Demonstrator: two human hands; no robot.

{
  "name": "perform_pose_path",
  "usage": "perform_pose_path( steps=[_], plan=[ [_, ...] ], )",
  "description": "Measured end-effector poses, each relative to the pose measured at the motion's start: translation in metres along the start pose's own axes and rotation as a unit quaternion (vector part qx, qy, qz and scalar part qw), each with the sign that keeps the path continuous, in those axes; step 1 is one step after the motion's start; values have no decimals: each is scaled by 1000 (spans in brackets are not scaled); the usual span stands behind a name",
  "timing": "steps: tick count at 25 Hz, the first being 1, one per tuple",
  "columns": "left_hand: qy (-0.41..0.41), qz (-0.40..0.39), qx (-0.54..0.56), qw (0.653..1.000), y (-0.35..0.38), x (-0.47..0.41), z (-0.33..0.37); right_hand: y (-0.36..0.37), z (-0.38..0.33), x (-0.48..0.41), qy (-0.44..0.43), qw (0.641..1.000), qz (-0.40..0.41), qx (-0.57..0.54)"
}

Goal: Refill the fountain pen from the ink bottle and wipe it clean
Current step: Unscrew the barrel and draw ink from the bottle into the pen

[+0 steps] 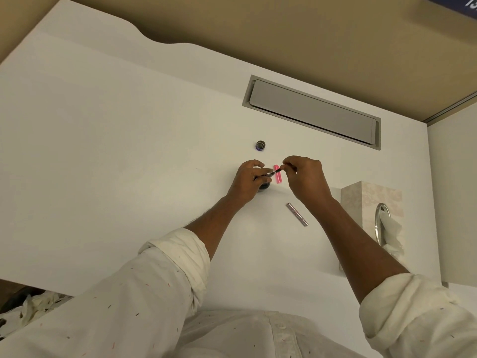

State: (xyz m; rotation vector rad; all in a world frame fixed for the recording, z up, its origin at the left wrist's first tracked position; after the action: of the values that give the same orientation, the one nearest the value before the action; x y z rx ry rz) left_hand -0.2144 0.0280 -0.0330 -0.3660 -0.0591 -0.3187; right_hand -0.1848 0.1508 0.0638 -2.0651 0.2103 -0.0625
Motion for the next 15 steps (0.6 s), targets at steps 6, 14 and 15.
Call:
perform_pose_path(
  steps=[6,14,15],
  plan=[
    [-23,4,18,1000,-3,-1,0,-3,3,1,19,999,22,-18],
    [-29,33,26,999,-16,2,2,-6,17,2,109,991,32,-75],
    [-30,47,29,998,-20,4,2,-7,17,2,112,990,33,-78]
  ],
)
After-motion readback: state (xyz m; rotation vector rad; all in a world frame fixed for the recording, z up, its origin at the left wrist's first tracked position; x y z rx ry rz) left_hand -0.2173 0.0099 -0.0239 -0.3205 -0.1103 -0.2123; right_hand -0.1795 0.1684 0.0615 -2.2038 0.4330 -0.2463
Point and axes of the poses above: each hand's wrist, its own x-axis away from the middle knuckle, its own y-axis out of the palm, z = x × y, the point moved 7 cm from there along -x, towards the middle knuckle, and after that the axes turned 4 degrees about z, right-handed, at the moved point
